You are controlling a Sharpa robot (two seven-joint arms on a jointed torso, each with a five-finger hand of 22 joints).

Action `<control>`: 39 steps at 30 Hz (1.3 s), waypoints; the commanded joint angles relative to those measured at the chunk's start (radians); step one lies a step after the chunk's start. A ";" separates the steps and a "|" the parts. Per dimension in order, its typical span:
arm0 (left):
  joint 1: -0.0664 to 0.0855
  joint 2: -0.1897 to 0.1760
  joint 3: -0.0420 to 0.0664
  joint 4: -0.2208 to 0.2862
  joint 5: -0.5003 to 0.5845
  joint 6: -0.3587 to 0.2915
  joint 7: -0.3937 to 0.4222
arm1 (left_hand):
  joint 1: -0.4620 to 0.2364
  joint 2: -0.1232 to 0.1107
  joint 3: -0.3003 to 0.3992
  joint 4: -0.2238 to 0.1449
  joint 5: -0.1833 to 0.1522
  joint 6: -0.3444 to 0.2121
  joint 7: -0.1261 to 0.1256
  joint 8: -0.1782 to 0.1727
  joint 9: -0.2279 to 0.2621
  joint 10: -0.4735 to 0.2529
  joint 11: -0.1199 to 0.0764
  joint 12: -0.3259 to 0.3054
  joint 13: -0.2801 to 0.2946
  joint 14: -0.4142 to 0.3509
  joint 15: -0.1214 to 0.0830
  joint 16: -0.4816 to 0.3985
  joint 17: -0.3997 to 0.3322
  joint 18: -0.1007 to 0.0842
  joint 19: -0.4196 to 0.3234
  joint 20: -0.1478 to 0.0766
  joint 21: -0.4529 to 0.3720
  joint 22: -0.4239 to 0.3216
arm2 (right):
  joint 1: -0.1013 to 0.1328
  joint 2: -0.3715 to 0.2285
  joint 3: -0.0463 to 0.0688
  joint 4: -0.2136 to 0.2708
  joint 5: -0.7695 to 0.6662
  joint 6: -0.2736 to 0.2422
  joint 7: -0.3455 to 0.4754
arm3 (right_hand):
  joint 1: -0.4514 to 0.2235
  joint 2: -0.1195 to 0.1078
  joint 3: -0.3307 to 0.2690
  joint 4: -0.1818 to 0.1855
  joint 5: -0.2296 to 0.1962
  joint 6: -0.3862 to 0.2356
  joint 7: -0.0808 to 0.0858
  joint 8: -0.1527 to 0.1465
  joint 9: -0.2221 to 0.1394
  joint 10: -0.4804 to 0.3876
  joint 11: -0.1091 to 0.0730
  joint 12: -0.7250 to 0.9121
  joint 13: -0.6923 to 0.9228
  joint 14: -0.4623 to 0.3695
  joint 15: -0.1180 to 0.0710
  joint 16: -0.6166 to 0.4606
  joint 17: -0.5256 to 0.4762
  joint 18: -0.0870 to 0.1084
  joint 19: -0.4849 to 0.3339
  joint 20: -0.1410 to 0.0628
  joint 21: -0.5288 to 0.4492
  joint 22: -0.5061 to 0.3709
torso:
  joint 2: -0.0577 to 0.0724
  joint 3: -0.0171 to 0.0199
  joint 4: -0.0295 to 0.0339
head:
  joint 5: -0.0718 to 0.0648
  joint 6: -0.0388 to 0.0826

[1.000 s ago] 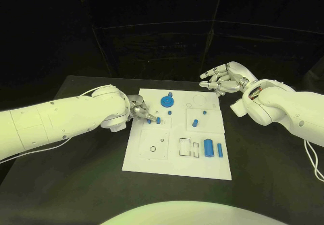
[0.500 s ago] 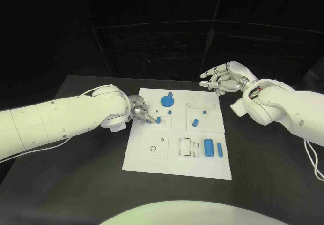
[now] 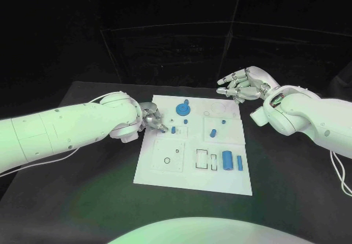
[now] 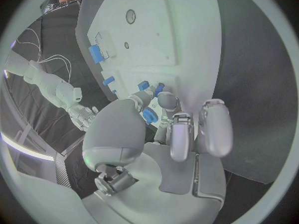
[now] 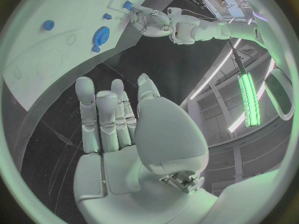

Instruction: Assemble the parts on the task board

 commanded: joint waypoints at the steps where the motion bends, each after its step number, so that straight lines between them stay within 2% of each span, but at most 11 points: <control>1: 0.000 0.002 0.000 0.003 0.031 -0.029 0.042 | 0.001 0.013 0.084 -0.065 0.003 -0.003 0.003 0.007 0.003 0.002 0.003 -0.002 -0.001 0.104 0.001 0.006 0.263 0.003 0.018 -0.001 -0.006 0.000 | 0.002 0.002 0.000 -0.001 0.003 0.011 0.001 | 0.000 0.010 -0.006 0.001 0.006 -0.008 -0.002 0.007 0.001 -0.007 -0.003 0.002 -0.001 -0.004 -0.001 -0.004 0.000 0.020 0.002 0.001 -0.003 -0.001 | 0.000 0.0000 0.0001 | -0.001 -0.001; 14: 0.003 -0.017 0.001 0.016 0.037 0.014 0.038 | -0.021 -0.005 0.145 -0.088 0.004 -0.005 0.002 0.022 0.006 0.006 0.003 -0.001 -0.004 0.104 0.001 0.006 0.263 0.004 0.017 0.001 -0.009 -0.002 | 0.002 0.001 0.000 -0.002 0.003 0.022 -0.005 | 0.003 0.012 -0.007 0.001 0.011 -0.009 -0.002 0.008 0.001 -0.008 -0.004 0.002 -0.004 -0.005 0.000 -0.006 -0.002 0.021 0.000 0.001 -0.006 -0.004 | -0.001 0.0007 0.0005 | -0.001 0.001; 23: 0.015 -0.019 0.001 0.014 0.040 0.055 0.035 | -0.025 -0.010 0.160 -0.096 0.004 -0.005 0.003 0.025 0.007 0.007 0.003 0.000 -0.003 0.104 0.002 0.006 0.263 0.004 0.016 0.001 -0.012 -0.004 | 0.002 0.002 0.000 -0.002 0.003 0.026 -0.007 | 0.005 0.013 -0.008 0.001 0.015 -0.010 -0.002 0.009 0.001 -0.009 -0.003 0.002 -0.005 -0.005 0.000 -0.006 -0.001 0.021 0.000 0.001 -0.008 -0.004 | 0.000 0.0007 -0.0015 | 0.000 0.002; 29: 0.043 -0.002 0.001 -0.014 0.064 0.123 0.030 | -0.027 -0.010 0.167 -0.099 0.004 -0.005 0.003 0.026 0.007 0.007 0.003 -0.001 -0.006 0.104 0.002 0.006 0.263 0.005 0.014 0.002 -0.018 -0.009 | 0.002 0.003 0.000 -0.002 0.003 0.027 -0.009 | 0.008 0.014 -0.010 0.001 0.024 -0.011 -0.002 0.011 0.001 -0.010 -0.004 0.003 -0.008 -0.005 0.000 -0.006 -0.001 0.021 0.001 0.001 -0.009 -0.004 | 0.000 0.0008 -0.0010 | 0.001 0.002; 32: 0.061 0.013 0.001 -0.037 0.080 0.181 0.026 | -0.029 -0.007 0.170 -0.098 0.003 -0.006 0.004 0.026 0.006 0.006 0.004 -0.004 -0.010 0.104 0.003 0.006 0.263 0.006 0.013 0.002 -0.021 -0.013 | 0.002 0.004 0.000 -0.002 0.003 0.027 -0.009 | 0.009 0.015 -0.010 0.001 0.028 -0.011 -0.002 0.012 0.001 -0.010 -0.004 0.004 -0.009 -0.005 0.000 -0.007 0.000 0.021 0.001 0.001 -0.009 -0.005 | 0.001 0.0009 -0.0013 | 0.001 0.002; 36: 0.087 0.049 0.001 -0.091 0.104 0.318 0.016 | -0.033 -0.004 0.172 -0.097 0.002 -0.009 0.006 0.025 0.005 0.005 0.005 -0.007 -0.015 0.104 0.003 0.006 0.263 0.009 0.009 0.002 -0.032 -0.025 | 0.002 0.004 0.000 -0.002 0.003 0.027 -0.010 | 0.011 0.015 -0.012 0.002 0.036 -0.012 -0.002 0.014 0.001 -0.011 -0.004 0.004 -0.011 -0.005 -0.001 -0.007 0.000 0.021 0.001 0.001 -0.010 -0.005 | 0.000 0.0010 -0.0018 | 0.001 0.001; 39: 0.099 0.078 0.001 -0.132 0.122 0.392 0.012 | -0.036 -0.002 0.172 -0.097 0.001 -0.011 0.007 0.023 0.004 0.002 0.006 -0.011 -0.021 0.104 0.004 0.006 0.263 0.010 0.006 0.002 -0.039 -0.031 | 0.002 0.005 0.000 -0.002 0.003 0.026 -0.011 | 0.012 0.016 -0.013 0.002 0.039 -0.012 -0.002 0.015 0.001 -0.011 -0.004 0.005 -0.012 -0.005 -0.001 -0.007 0.000 0.021 0.001 0.001 -0.011 -0.005 | 0.001 0.0012 -0.0014 | 0.001 0.001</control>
